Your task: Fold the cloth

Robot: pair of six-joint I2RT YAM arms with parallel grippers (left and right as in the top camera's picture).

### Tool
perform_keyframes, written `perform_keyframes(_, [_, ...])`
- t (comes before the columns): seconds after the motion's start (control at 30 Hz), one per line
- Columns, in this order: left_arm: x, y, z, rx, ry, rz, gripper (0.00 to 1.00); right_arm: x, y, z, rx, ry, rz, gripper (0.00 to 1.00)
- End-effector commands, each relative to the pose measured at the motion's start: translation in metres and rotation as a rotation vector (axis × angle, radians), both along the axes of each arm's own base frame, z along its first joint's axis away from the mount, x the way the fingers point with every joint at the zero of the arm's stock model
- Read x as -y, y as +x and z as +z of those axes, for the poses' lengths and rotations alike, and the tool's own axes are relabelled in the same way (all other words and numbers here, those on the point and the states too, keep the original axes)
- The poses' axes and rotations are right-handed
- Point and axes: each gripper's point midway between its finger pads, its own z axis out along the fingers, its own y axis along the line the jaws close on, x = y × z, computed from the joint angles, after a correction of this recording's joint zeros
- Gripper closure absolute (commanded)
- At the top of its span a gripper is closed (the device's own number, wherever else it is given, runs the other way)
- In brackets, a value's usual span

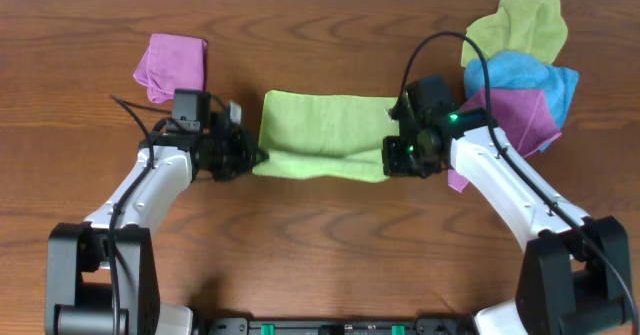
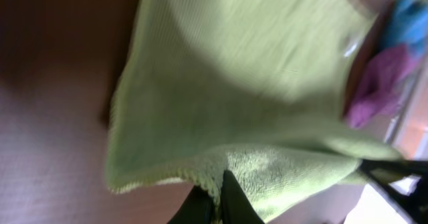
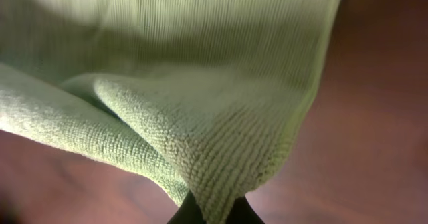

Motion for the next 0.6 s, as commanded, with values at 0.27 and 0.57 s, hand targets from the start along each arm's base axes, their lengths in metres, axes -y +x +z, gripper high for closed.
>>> perform_keyframes(0.27, [-0.020,0.068,0.028,0.201,0.024,0.253,0.94,0.015,0.066,0.016,0.286,-0.098,-0.102,0.98])
perform_keyframes(0.57, [-0.010,0.094,0.018,0.293,0.077,0.280,0.94,0.018,0.091,-0.014,0.309,-0.128,-0.125,0.99])
